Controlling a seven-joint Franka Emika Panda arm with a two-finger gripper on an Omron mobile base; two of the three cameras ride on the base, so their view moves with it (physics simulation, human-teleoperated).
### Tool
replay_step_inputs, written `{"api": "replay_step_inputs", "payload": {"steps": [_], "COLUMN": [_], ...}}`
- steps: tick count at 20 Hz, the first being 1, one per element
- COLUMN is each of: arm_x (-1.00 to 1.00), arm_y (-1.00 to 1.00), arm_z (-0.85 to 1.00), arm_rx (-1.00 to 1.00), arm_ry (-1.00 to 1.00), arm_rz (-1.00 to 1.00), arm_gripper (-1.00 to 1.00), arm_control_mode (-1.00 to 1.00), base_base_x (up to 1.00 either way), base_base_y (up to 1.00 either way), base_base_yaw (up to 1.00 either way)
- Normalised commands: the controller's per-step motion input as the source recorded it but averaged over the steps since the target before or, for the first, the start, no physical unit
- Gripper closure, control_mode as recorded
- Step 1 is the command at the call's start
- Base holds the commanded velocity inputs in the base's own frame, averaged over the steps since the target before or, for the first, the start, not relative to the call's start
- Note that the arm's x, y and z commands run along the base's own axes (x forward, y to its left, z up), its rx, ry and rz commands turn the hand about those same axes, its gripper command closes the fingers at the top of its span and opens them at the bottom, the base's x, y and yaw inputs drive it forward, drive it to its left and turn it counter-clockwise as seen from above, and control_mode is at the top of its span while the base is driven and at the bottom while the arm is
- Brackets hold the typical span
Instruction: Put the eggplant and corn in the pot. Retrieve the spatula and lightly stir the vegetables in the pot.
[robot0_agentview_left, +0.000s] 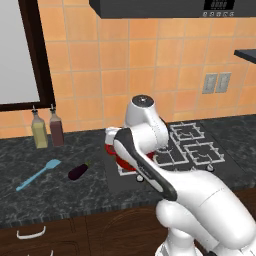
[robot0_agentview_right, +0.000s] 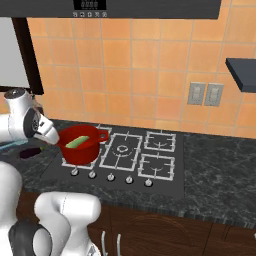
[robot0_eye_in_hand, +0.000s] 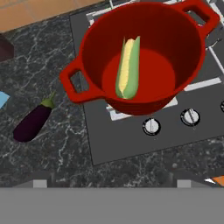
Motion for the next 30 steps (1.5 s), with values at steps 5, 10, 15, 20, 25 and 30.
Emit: {"api": "replay_step_inputs", "payload": {"steps": [5,10,15,20,25,30], "arm_x": [-0.73,-0.01,0.35,0.54,0.62,0.47], "arm_y": [0.95,0.66,0.45,0.43,0.06,0.46], "arm_z": [0.02,0.01,-0.08,-0.17,-0.52,-0.53], "arm_rx": [0.00,0.00,0.01,-0.04,0.00,0.00], "arm_ry": [0.00,0.04,0.03,0.11,0.03,0.01], "arm_rz": [-0.05,-0.02,0.00,0.00,0.00,-0.01], "arm_gripper": [-1.00,-1.00,-1.00,-1.00,-1.00,-1.00], "arm_control_mode": [-1.00,-1.00,-1.00,-1.00,-1.00,-1.00], "base_base_x": [0.00,0.00,0.00,0.00,0.00,0.00], "base_base_y": [0.00,0.00,0.00,0.00,0.00,0.00], "base_base_yaw": [0.00,0.00,0.00,0.00,0.00,0.00]}}
